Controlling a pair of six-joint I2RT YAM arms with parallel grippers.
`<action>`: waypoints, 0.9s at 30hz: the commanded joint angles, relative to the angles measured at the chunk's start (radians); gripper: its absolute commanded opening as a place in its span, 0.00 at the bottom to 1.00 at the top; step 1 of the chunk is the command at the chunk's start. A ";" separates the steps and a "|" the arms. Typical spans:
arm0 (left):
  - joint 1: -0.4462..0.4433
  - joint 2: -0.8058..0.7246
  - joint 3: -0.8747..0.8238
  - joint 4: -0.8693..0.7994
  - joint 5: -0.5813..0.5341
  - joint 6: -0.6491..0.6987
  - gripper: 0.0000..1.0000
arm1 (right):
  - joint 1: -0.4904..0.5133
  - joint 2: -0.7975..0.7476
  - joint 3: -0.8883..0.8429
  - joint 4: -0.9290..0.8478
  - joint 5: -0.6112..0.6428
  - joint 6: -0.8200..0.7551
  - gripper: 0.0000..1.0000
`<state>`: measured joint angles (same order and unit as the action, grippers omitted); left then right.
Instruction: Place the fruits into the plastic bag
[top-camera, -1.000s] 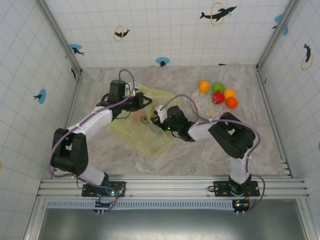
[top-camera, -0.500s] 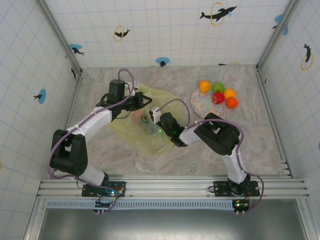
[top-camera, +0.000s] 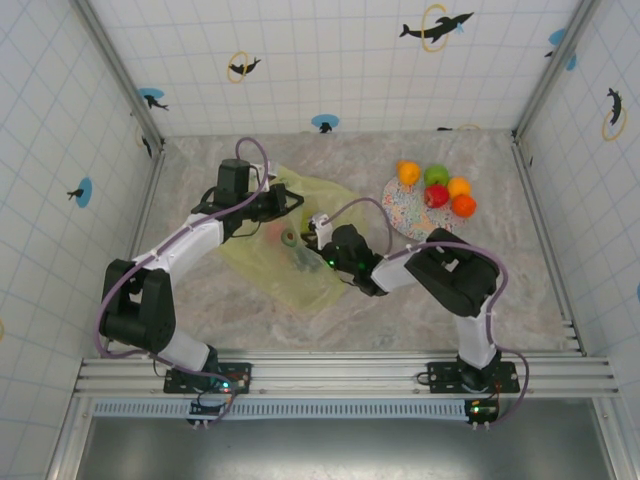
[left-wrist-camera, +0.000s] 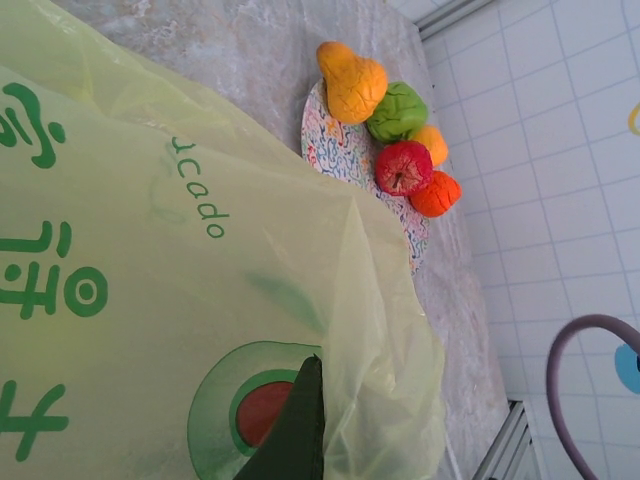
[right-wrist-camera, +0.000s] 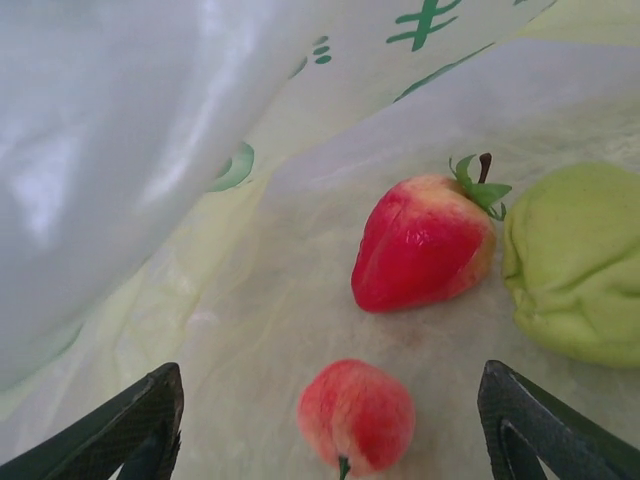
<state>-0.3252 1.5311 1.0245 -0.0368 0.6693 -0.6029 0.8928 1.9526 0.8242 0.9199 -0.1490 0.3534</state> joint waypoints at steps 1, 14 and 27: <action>0.007 -0.028 -0.012 0.006 -0.004 -0.001 0.00 | -0.001 -0.093 -0.063 -0.033 0.005 -0.050 0.79; 0.006 -0.036 -0.027 0.014 -0.032 0.042 0.00 | -0.010 -0.329 -0.155 -0.389 0.336 -0.142 0.74; 0.007 -0.032 -0.029 0.005 -0.054 0.068 0.00 | -0.082 -0.540 -0.224 -0.583 0.179 -0.233 0.74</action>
<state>-0.3252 1.5311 0.9955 -0.0364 0.6277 -0.5705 0.8375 1.4754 0.6296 0.3973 0.1192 0.1539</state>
